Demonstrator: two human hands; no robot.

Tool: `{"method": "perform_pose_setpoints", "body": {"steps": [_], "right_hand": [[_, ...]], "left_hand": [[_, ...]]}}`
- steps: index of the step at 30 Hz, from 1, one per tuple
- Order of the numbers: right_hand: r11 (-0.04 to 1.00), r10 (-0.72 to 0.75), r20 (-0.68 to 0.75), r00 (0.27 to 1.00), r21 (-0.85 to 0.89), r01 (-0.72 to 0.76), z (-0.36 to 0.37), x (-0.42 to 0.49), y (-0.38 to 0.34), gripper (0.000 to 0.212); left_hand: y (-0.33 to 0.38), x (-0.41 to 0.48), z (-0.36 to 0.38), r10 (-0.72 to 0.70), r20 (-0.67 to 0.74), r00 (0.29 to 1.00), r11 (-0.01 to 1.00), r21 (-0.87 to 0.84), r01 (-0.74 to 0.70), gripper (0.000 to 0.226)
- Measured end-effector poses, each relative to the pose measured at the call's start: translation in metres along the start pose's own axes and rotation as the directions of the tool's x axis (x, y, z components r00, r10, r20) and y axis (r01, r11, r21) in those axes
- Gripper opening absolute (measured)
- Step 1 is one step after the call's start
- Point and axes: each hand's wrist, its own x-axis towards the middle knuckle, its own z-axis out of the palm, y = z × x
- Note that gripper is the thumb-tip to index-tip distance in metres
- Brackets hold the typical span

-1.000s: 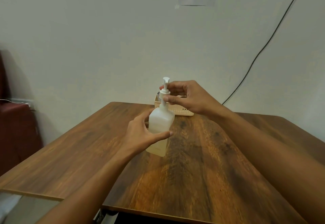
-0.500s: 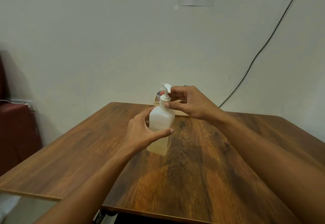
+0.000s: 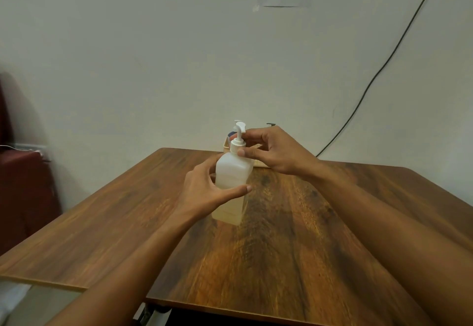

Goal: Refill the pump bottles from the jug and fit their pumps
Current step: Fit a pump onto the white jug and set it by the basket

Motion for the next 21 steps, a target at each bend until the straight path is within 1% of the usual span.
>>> {"method": "perform_pose_setpoints", "body": {"steps": [4, 6, 9, 12, 14, 17, 19, 21], "right_hand": [[1.000, 0.000, -0.020, 1.000, 0.001, 0.000, 0.006, -0.003, 0.002, 0.038], [1.000, -0.010, -0.073, 0.997, -0.014, 0.009, 0.009, -0.005, 0.004, 0.038], [1.000, -0.002, -0.170, 0.985, -0.017, -0.001, 0.012, -0.007, 0.007, 0.038], [1.000, 0.028, -0.225, 0.974, -0.003, -0.029, 0.017, -0.007, 0.011, 0.040], [0.997, 0.072, -0.188, 0.980, -0.011, -0.075, 0.020, -0.004, 0.014, 0.045], [0.988, 0.138, -0.036, 0.990, 0.080, -0.135, 0.014, -0.002, 0.014, 0.048], [0.985, 0.093, 0.082, 0.992, 0.136, -0.104, 0.000, -0.001, 0.014, 0.051], [0.984, 0.033, 0.180, 0.983, 0.166, -0.063, -0.009, 0.000, 0.015, 0.046]], "left_hand": [[0.001, -0.002, 0.001, 0.006, -0.003, 1.000, 1.000, -0.012, -0.006, 0.085], [0.001, -0.003, 0.001, 0.012, -0.003, 1.000, 1.000, -0.013, -0.012, 0.086], [0.002, -0.005, 0.003, 0.023, 0.002, 1.000, 1.000, -0.010, -0.023, 0.093], [0.001, -0.007, 0.005, 0.021, 0.026, 0.999, 1.000, -0.006, -0.021, 0.102], [0.001, -0.008, 0.005, 0.017, 0.035, 0.999, 1.000, -0.004, -0.017, 0.105], [0.002, -0.008, 0.005, 0.010, 0.033, 0.999, 1.000, 0.001, -0.010, 0.106], [0.003, -0.009, 0.005, -0.003, 0.037, 0.999, 1.000, -0.007, 0.003, 0.107], [0.003, -0.008, 0.003, -0.006, 0.037, 0.999, 1.000, -0.013, 0.007, 0.106]]}}
